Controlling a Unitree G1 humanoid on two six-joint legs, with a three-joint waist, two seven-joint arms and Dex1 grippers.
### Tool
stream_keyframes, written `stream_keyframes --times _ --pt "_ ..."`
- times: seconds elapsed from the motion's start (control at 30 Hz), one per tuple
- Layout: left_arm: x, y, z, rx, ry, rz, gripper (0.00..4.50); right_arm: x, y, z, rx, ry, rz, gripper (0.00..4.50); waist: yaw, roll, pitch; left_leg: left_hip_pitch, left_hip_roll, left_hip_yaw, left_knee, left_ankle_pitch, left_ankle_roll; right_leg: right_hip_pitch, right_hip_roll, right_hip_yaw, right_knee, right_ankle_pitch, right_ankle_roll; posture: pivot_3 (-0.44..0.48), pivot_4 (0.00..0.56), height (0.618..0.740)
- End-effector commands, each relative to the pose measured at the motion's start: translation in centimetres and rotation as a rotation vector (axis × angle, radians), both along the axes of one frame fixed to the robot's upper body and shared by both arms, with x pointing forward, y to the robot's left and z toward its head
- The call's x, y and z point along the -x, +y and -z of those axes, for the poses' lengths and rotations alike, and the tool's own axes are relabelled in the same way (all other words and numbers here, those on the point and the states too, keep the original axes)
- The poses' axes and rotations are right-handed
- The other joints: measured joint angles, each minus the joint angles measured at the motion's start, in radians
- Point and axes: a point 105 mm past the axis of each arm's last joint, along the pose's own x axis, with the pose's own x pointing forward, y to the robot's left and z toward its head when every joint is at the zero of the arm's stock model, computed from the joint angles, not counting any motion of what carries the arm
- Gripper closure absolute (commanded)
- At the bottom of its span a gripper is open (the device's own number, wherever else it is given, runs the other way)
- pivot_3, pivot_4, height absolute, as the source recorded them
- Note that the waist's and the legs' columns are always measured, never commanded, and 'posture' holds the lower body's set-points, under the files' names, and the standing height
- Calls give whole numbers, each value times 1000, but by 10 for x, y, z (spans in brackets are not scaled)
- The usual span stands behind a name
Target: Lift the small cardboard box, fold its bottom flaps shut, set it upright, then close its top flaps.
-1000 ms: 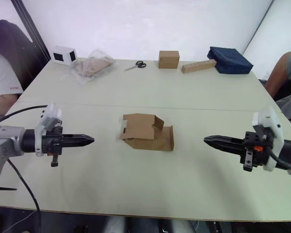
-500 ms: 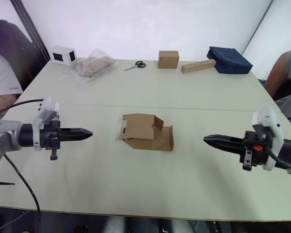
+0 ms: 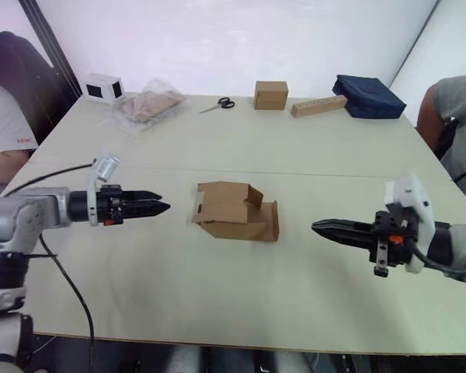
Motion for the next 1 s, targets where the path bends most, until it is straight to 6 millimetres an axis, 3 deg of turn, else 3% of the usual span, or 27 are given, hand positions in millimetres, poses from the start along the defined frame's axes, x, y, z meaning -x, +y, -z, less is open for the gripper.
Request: stream_keyframes --times 0.03,0.27,0.63,1.0 --pt "-14 -9 2 119 141 -12 30 0 7 -8 -6 -68 -13 4500 0 0 0 0 0 0 0 0 0 0 0 0 0 0 0 0 150 740" --pt "-42 -46 12 254 275 -6 30 6 11 -4 -16 -73 17 4500 2 -1 0 -1 -1 -1 1 0 0 0 0 0 0 1 1 0 150 740" --pt "-52 -89 17 266 296 106 30 12 15 -4 -30 -87 57 4500 1 -2 1 -1 -1 -1 1 0 0 0 -1 0 1 1 1 0 150 740" --pt "-55 -103 25 259 288 144 30 14 16 -3 -32 -92 84 4500 0 -2 1 -1 -1 -1 1 0 0 0 -1 0 0 1 1 0 150 740"
